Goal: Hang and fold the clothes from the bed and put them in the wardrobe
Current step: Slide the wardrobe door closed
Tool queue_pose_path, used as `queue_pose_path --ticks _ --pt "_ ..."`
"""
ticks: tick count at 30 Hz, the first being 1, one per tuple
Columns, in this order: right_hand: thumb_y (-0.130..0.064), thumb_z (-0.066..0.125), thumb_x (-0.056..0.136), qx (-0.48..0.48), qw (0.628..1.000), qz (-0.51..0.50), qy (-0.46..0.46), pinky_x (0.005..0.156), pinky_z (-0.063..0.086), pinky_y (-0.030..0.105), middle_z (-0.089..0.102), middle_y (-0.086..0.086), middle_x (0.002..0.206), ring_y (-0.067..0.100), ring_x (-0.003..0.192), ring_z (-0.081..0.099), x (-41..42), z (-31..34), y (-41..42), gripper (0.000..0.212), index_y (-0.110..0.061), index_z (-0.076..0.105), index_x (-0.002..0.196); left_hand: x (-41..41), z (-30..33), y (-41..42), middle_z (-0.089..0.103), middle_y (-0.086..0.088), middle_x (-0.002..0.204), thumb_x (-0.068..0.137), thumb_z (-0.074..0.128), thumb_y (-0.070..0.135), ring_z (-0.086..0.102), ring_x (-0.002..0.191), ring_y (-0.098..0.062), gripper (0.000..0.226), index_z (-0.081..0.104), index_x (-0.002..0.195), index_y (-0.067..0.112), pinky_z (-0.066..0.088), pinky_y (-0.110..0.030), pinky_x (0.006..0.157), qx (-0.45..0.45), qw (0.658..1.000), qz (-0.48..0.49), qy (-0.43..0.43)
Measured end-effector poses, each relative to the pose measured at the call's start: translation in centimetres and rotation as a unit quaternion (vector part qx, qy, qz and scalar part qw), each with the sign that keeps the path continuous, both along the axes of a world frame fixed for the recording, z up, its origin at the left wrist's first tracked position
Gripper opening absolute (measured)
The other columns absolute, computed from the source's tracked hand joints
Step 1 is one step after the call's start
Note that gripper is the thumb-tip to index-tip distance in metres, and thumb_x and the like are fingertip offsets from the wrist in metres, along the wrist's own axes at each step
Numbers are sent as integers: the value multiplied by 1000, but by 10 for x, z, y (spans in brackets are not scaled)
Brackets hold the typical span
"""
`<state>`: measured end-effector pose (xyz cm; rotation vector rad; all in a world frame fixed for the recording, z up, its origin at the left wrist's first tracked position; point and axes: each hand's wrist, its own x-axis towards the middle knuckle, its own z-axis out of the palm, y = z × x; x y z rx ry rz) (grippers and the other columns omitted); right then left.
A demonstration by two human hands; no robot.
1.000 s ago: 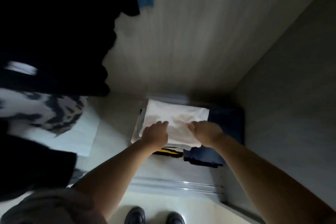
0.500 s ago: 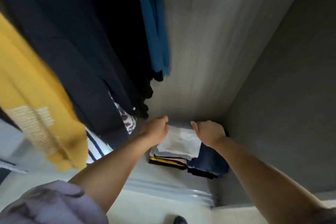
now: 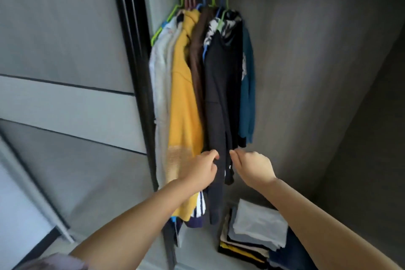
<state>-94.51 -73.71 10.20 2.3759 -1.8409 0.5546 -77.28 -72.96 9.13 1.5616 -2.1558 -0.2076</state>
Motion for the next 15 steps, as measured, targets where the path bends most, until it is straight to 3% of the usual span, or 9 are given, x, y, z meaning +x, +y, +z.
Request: queue_pose_path --ticks 6,9,11,15 --pt "-37 30 103 -118 984 127 -50 62 50 40 65 5 75 29 68 61 88 106 0 39 -13 58 90 69 79 12 62 5 102 93 42 15 58 81 -14 28 54 118 22 36 -26 63 -154 979 89 102" --pt "-33 37 101 -139 971 176 -79 63 50 37 69 3 89 26 75 63 127 142 -12 30 -16 60 110 101 102 14 57 -1 111 90 46 9 55 96 -16 34 53 122 16 41 -30 69 -212 952 170 143" --pt "-33 42 100 -118 964 205 -124 71 51 37 64 3 114 23 92 63 156 160 -24 32 -18 52 127 119 112 10 51 -6 121 88 47 8 50 109 -23 42 47 129 14 46 -38 76 -199 938 232 166" --pt "-37 51 97 -39 958 189 -212 98 44 38 36 11 147 27 128 45 213 183 -46 65 -17 19 150 142 127 -10 39 -11 136 92 47 12 49 117 -29 50 34 140 14 46 -39 90 -53 944 252 208"
